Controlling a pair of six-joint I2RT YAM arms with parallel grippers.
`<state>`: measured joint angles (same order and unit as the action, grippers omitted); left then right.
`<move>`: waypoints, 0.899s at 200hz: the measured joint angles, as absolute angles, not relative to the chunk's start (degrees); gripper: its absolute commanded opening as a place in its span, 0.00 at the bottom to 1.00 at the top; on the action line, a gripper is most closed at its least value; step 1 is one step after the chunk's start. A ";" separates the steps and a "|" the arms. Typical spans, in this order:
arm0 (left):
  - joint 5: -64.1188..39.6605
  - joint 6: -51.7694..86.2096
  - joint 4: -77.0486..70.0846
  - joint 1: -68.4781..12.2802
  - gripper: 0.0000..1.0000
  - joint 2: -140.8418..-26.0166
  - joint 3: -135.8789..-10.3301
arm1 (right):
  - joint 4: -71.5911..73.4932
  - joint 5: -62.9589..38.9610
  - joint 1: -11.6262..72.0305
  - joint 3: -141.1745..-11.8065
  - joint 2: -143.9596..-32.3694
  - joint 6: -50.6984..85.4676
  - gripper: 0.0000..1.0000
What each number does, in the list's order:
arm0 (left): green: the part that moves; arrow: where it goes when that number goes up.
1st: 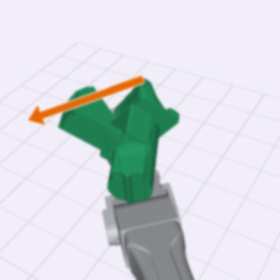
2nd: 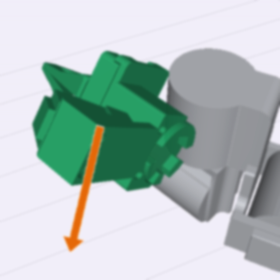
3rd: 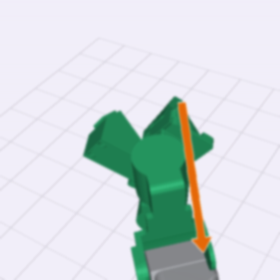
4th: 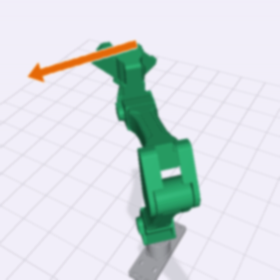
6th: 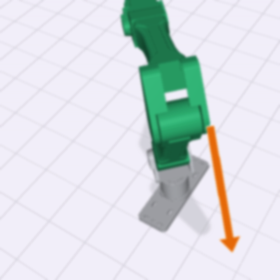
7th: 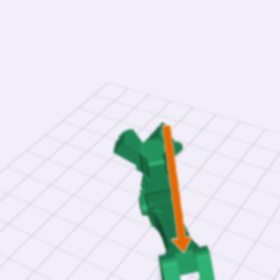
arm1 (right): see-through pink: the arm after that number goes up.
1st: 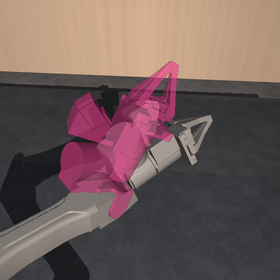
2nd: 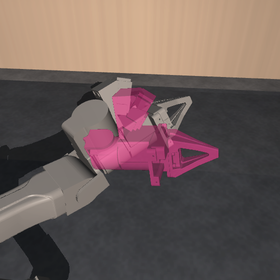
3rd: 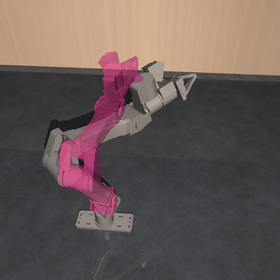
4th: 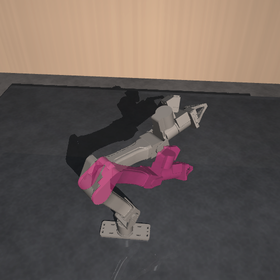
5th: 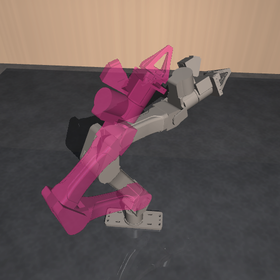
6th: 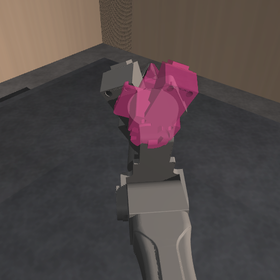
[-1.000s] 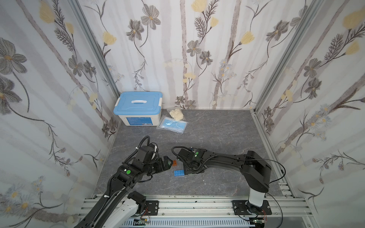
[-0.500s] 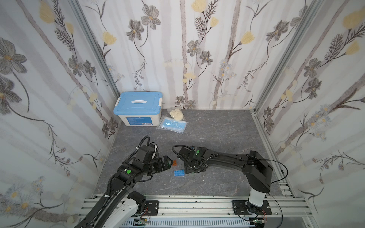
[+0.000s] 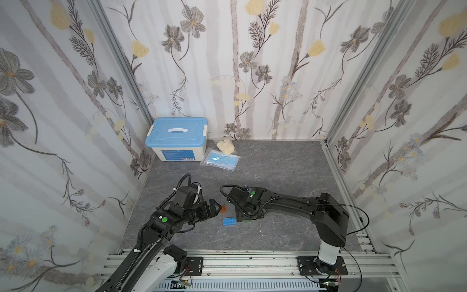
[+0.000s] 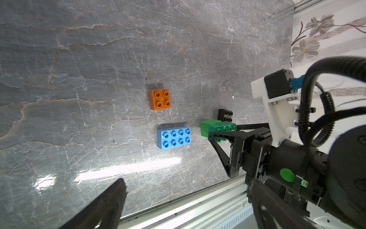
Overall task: Assemble the letter f with lego
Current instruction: Assemble the lego brick with the lego brick.
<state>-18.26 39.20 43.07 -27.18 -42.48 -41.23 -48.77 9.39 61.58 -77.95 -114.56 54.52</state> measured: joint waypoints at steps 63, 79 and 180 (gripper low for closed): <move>-18.44 39.20 43.00 -26.98 1.00 -42.70 -41.10 | -48.49 9.61 61.65 -77.95 -114.56 54.52 0.71; -18.48 39.20 43.00 -26.94 1.00 -42.70 -41.10 | -48.49 9.63 61.65 -77.95 -114.61 54.52 0.71; -18.68 39.20 42.98 -26.79 1.00 -42.68 -41.10 | -48.47 10.31 61.65 -78.06 -115.37 54.54 0.62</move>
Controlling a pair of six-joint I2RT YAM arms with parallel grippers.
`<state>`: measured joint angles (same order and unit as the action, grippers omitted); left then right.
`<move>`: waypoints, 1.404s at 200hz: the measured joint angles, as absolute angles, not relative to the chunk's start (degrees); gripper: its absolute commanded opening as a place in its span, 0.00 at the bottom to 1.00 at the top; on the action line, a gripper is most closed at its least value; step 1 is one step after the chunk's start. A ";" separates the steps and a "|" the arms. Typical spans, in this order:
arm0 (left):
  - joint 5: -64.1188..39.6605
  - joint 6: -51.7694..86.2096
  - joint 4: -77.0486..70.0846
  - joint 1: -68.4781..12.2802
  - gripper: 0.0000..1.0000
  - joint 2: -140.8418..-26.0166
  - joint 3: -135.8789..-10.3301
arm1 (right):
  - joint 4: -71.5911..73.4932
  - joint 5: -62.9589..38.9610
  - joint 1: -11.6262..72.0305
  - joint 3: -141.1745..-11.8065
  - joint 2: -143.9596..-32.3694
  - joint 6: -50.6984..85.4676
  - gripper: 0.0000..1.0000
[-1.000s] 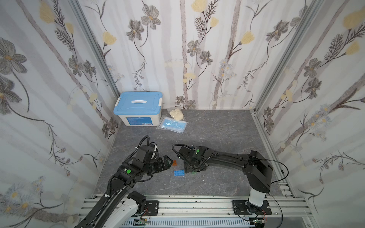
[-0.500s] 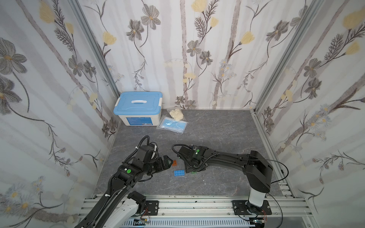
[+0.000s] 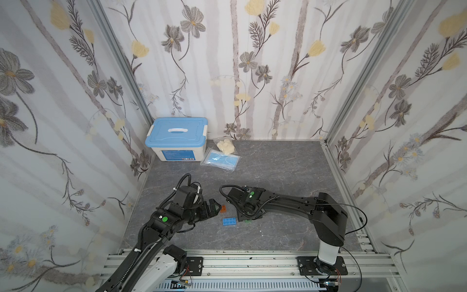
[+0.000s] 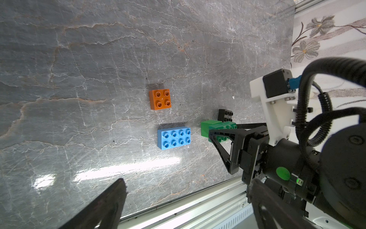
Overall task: Assemble the letter f with lego
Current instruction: Assemble the lego brick with the lego brick.
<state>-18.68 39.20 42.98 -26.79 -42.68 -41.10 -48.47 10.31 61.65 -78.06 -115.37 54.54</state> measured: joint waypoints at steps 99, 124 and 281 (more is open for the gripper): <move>-18.85 39.20 42.78 -26.68 1.00 -42.61 -40.99 | -49.36 9.08 61.04 -79.26 -114.65 53.08 0.60; -19.68 39.16 42.57 -26.59 1.00 -42.30 -40.99 | -49.36 7.97 60.58 -79.15 -114.63 52.71 0.60; -27.20 36.88 47.46 -27.53 1.00 -37.47 -43.64 | -49.76 5.61 59.18 -78.59 -114.41 49.60 0.59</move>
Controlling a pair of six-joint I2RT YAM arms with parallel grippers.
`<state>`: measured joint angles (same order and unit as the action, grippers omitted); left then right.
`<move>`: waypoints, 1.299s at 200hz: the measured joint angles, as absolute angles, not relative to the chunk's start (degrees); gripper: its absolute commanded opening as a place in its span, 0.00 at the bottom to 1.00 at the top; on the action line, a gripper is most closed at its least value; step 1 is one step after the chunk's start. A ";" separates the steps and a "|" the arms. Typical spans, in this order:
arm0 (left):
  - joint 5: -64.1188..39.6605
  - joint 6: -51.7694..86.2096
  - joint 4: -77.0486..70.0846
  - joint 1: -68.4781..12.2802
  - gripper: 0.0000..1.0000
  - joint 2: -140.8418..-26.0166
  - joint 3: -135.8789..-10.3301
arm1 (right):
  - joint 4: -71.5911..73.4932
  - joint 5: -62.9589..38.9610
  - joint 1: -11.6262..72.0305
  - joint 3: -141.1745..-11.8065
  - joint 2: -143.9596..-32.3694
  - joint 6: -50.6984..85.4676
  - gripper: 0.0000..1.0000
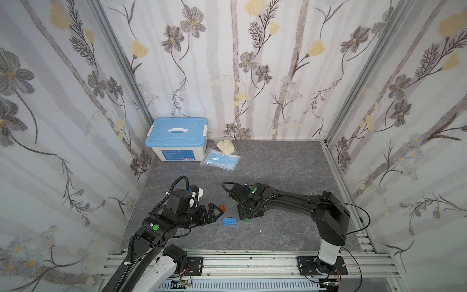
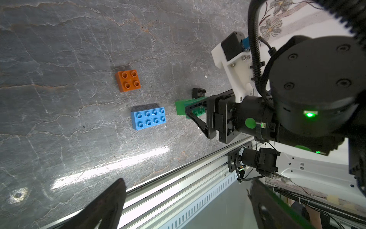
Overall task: Assemble the letter f with lego
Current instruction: Assemble the lego brick with the lego brick.
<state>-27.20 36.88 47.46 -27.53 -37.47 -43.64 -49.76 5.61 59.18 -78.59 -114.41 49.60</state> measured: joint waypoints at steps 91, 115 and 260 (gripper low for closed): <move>-27.20 36.84 47.27 -27.27 1.00 -37.65 -43.38 | -49.71 5.74 59.18 -78.56 -115.22 50.04 0.59; -27.20 36.84 47.24 -27.16 1.00 -37.43 -43.35 | -49.69 5.74 59.16 -78.56 -115.28 50.09 0.60; -27.20 36.84 47.24 -26.57 1.00 -37.39 -43.20 | -48.66 5.76 59.13 -77.95 -115.61 50.04 0.58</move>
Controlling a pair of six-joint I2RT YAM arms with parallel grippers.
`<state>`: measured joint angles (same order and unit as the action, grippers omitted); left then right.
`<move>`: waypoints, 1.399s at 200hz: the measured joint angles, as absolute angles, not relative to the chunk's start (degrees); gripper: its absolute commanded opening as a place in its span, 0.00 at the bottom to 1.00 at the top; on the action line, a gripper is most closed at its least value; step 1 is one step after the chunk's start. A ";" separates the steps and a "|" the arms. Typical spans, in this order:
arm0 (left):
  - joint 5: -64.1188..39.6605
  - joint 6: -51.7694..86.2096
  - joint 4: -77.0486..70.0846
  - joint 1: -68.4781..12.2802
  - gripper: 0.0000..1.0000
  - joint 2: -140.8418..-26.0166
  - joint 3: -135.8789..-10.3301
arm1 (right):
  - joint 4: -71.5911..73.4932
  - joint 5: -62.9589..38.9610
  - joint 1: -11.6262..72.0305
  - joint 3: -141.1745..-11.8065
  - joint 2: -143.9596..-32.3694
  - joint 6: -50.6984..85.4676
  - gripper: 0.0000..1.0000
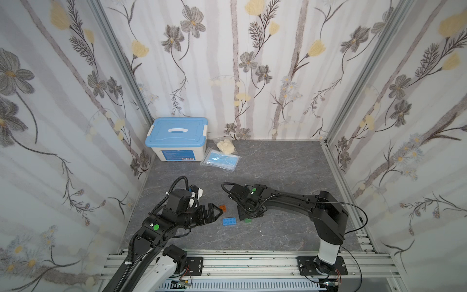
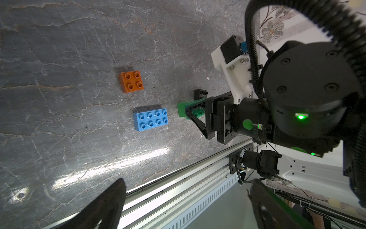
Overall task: Assemble the letter f with lego
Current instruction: Assemble the lego brick with the lego brick.
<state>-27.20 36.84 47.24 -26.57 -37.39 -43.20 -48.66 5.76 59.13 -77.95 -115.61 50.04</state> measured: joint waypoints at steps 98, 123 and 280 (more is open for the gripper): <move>-27.16 36.84 47.22 -26.39 1.00 -38.02 -43.11 | -43.38 6.42 59.51 -73.10 -112.51 49.98 0.57; -27.14 36.84 47.18 -26.17 1.00 -38.54 -43.05 | -43.07 7.29 59.88 -73.06 -112.42 49.60 0.58; -26.57 36.84 47.13 -25.82 1.00 -39.35 -43.03 | -40.69 9.17 60.69 -70.87 -112.12 48.51 0.58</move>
